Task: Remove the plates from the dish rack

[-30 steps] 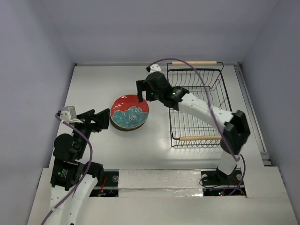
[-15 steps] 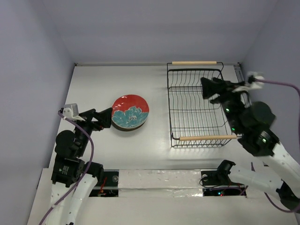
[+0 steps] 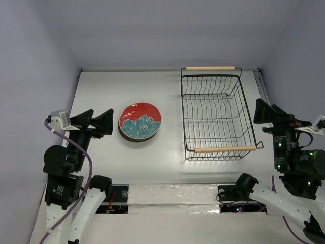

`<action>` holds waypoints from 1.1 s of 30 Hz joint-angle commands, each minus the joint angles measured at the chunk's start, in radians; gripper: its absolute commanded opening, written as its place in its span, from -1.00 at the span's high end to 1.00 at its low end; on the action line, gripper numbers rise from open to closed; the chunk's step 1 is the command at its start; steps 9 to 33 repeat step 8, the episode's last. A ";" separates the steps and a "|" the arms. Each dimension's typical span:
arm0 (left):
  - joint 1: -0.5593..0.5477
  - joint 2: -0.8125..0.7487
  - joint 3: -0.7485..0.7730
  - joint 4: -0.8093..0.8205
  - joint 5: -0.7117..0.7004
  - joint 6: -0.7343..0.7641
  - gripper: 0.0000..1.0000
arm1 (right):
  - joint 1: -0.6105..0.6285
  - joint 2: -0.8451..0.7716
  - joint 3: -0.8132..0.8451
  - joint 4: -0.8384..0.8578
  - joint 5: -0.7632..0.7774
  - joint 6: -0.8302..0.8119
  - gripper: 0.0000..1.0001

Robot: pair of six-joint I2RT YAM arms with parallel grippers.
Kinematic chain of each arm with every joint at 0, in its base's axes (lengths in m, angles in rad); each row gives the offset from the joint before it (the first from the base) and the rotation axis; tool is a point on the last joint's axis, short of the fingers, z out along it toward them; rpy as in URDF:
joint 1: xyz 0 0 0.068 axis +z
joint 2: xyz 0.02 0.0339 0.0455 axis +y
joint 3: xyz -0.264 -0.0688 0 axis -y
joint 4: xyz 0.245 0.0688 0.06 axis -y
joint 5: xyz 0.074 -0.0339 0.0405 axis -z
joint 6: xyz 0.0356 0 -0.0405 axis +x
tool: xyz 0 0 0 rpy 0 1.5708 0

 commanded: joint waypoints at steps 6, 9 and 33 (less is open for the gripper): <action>0.004 -0.019 -0.007 0.024 -0.005 0.011 -0.89 | 0.005 -0.051 0.023 -0.004 0.054 0.006 -1.00; 0.004 -0.022 -0.004 0.022 0.003 0.008 -0.91 | 0.005 -0.043 0.043 -0.030 0.051 0.016 -1.00; 0.004 -0.022 -0.004 0.022 0.003 0.008 -0.91 | 0.005 -0.043 0.043 -0.030 0.051 0.016 -1.00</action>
